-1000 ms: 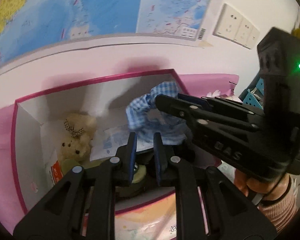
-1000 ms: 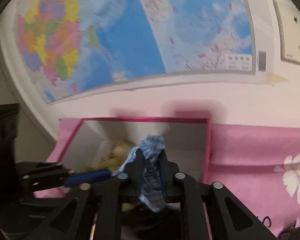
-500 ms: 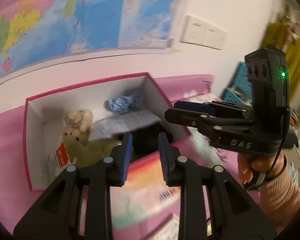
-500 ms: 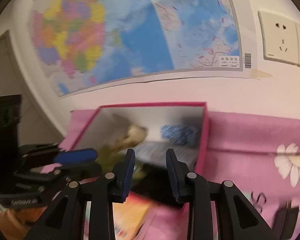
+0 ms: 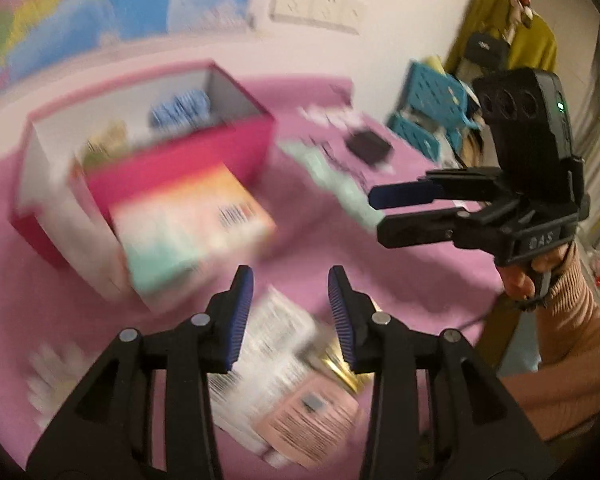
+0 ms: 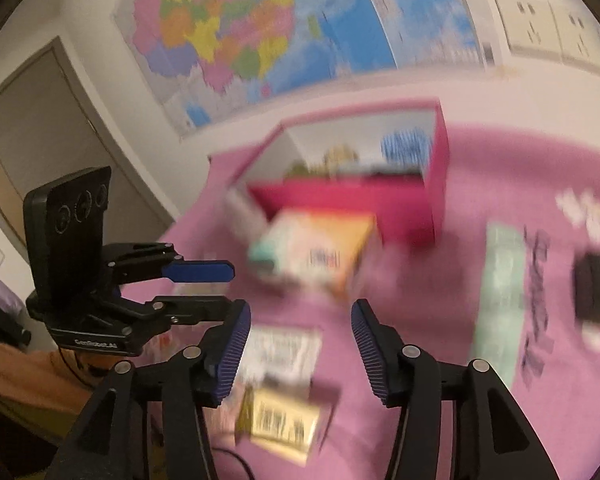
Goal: Organize soft objects
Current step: 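Move both grippers to the yellow tissue pack and grasp it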
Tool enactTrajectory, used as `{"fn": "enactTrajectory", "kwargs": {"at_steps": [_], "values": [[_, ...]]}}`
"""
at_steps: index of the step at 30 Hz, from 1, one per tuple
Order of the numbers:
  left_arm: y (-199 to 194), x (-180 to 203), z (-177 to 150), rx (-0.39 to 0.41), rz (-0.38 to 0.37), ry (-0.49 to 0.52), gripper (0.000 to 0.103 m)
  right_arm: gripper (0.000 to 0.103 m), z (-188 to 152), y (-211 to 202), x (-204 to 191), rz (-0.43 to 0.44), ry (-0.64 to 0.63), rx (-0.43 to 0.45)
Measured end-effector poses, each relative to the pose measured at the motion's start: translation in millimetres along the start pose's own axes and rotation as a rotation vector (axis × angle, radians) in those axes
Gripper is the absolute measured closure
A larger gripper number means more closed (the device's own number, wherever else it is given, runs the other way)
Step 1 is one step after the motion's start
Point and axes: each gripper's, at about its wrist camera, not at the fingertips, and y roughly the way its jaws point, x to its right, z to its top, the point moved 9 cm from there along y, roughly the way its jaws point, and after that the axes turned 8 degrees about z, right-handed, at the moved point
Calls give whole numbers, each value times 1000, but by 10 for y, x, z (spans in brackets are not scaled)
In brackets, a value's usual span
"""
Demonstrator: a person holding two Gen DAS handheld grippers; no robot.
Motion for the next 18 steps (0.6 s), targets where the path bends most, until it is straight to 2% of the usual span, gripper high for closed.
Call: {"fn": "enactTrajectory", "kwargs": {"at_steps": [7,15,17,18], "values": [[193,240,-537,-117,-63,-16,63,49,-599,154,187,2,127,-76],[278,348,-687,-150,-63,-17,65,49,-832,281,155,30,159,-78],[291,387,-689,-153,-69,-12,70,51,-841,293,134,44,159,-70],[305,401,-681,-154,-68,-11,71,57,-844,301,115,60,161,-69]]}}
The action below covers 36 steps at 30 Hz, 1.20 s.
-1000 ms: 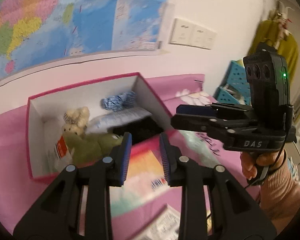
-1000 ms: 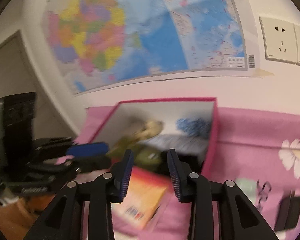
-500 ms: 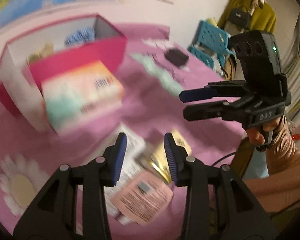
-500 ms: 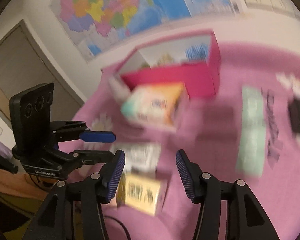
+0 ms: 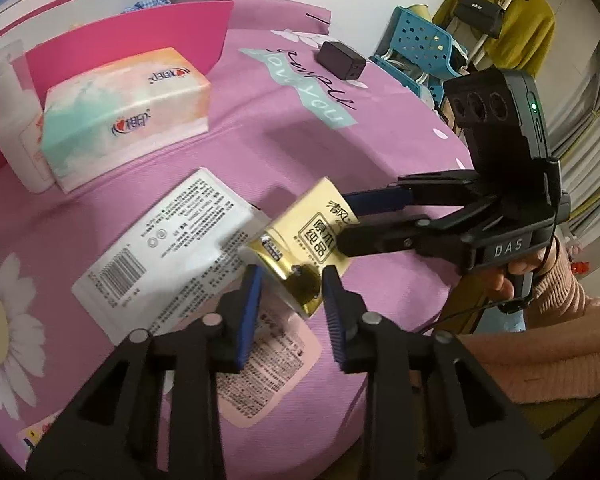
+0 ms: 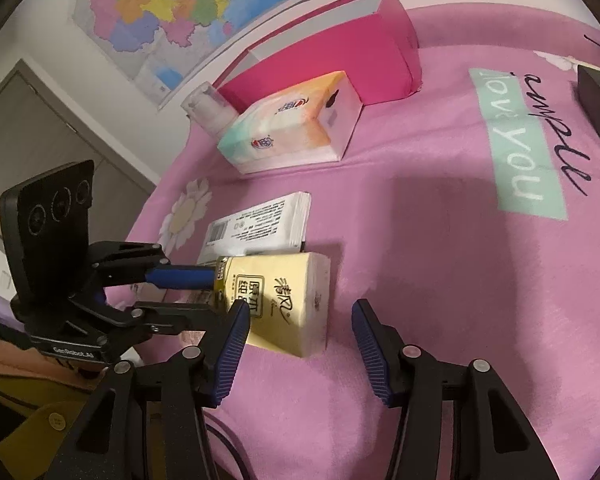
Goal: Organize soft objects
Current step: 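Move both grippers to the yellow tissue pack and grasp it, then carry the yellow tissue pack into the pink box and release it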
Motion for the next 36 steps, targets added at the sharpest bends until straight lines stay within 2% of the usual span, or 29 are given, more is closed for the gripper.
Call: {"fn": "enactTrajectory", "kwargs": {"at_steps": [1,7,21,36], "values": [[11,15,6,-2,0,3,73,63,2,31,-2,-5,-3,0],[-21,-71,65,15,5,-28,74,69,63,-11,-6,-34,-22,27],[-195,-135,388,111,87,-17,74,69,334,-102,-76,-39,-52,80],[-352,-392,798,200,161,-36,74,69,882,-166,-230,-61,-135,142]]}}
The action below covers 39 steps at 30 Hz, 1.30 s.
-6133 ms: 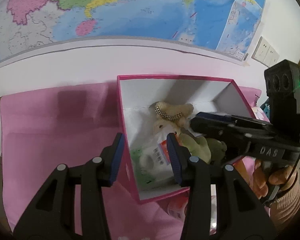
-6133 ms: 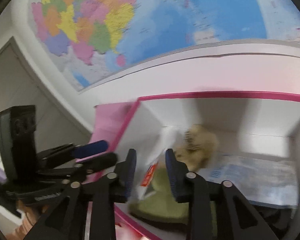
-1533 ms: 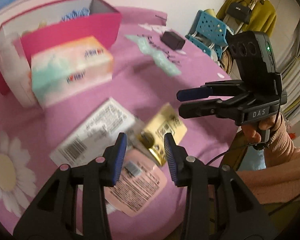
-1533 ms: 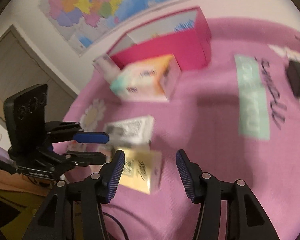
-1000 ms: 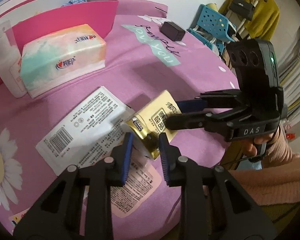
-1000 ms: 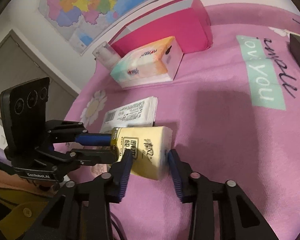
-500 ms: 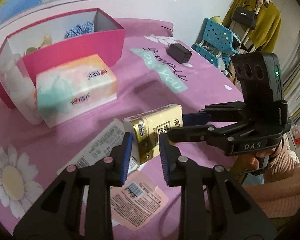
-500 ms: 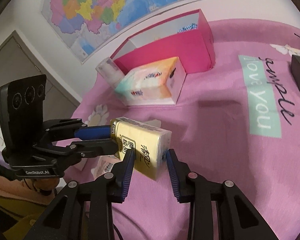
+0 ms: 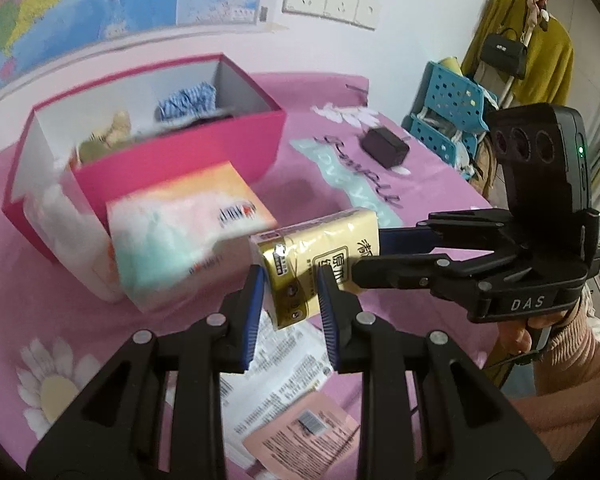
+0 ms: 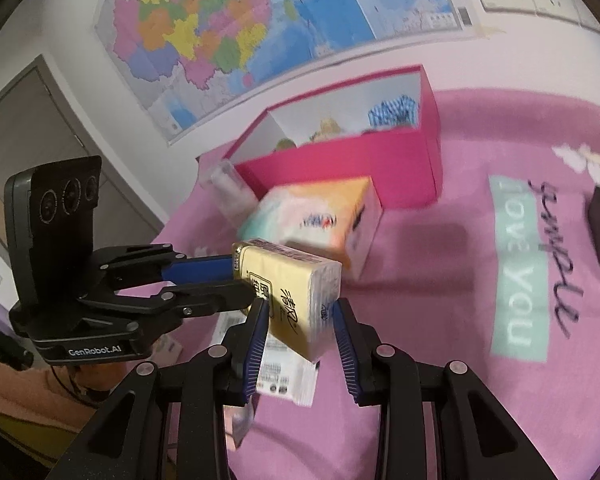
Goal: Organize soft objects
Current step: 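Carry the yellow tissue pack into the pink box and release it, then move both grippers to the white printed packet and grasp it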
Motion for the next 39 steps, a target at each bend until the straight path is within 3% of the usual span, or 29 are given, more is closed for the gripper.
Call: {"fn": "enactTrajectory", "kwargs": {"at_steps": [10,19,32,39], "values": [[38,-315,642,83,59,-26,74,69,714,62,37,-17,-45,66],[217,-581,1119,91,106,-69,74,69,1270,293,265,-37,-29,85],[848,-914,1410,-44,145,-185,74,69,1627,753,800,-96,50,39],[991,-1028,1417,-91,193,-224,74,69,1678,756,926,-136,88,78]]}}
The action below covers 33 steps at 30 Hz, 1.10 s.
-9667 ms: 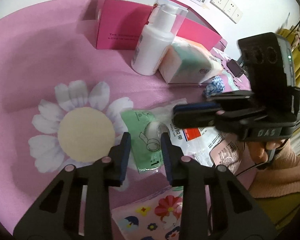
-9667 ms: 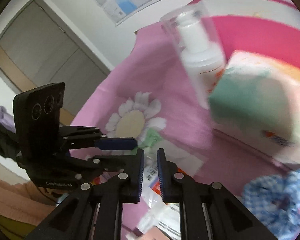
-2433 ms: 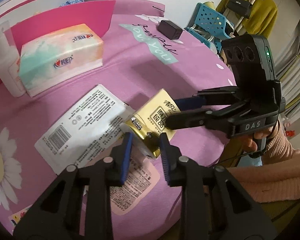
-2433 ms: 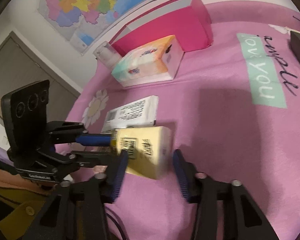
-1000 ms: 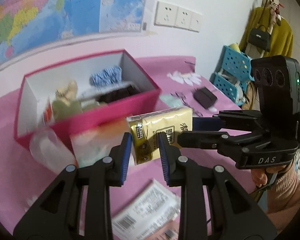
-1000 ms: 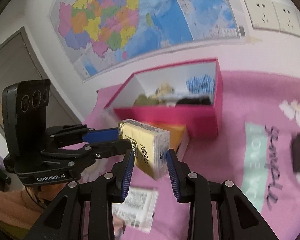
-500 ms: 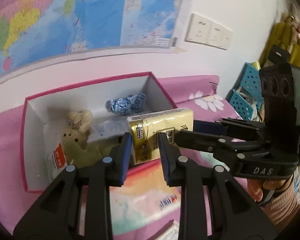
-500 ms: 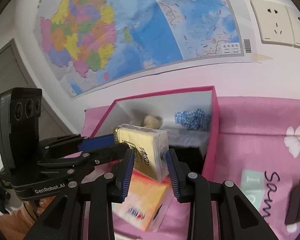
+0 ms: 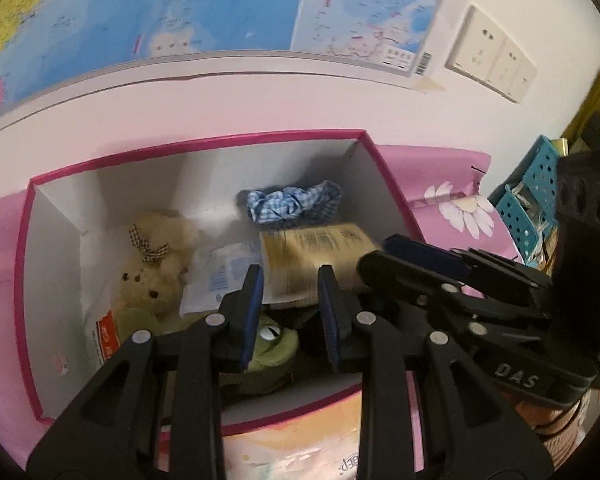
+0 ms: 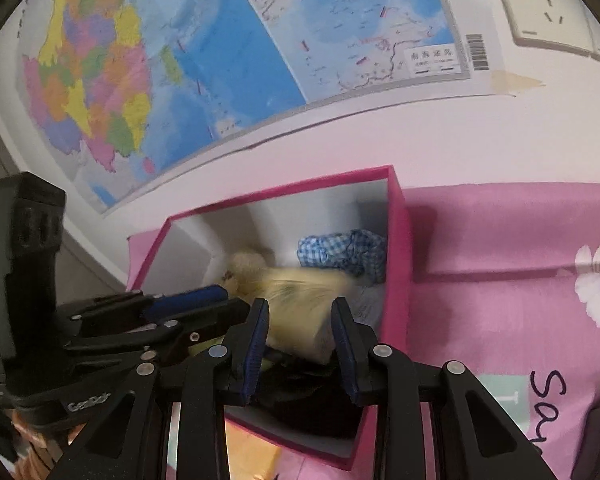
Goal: Organize soft objects
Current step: 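Move both grippers to the white printed packet and grasp it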
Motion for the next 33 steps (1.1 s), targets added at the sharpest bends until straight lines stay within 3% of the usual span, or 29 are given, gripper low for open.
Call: {"fn": "enactTrajectory", "kwargs": {"at_steps": [7,12,16,20,25,28,33], "values": [[-293,-80,-97,71,-30,22,74,69,-126,-221,-154,1,-62,15],[-779,-51,-391,152,-112,90,67,69,-390,-519,-451,89,-117,17],[-1087,-53,-766,186,-138,133,60,64,-775,-720,-702,189,-151,-30],[-1081,-110,-1318,115,-145,154,57,58,-1298,-737,-809,233,-161,-140],[-811,-218,-2002,-48,-125,134,57,55,-1977,-546,-723,200,-109,-281],[-733,-305,-2291,-109,-97,118,57,55,-2206,-427,-677,194,-79,-319],[-722,-258,-2572,-191,-149,100,57,53,-2284,-355,-781,177,-120,-305]]}}
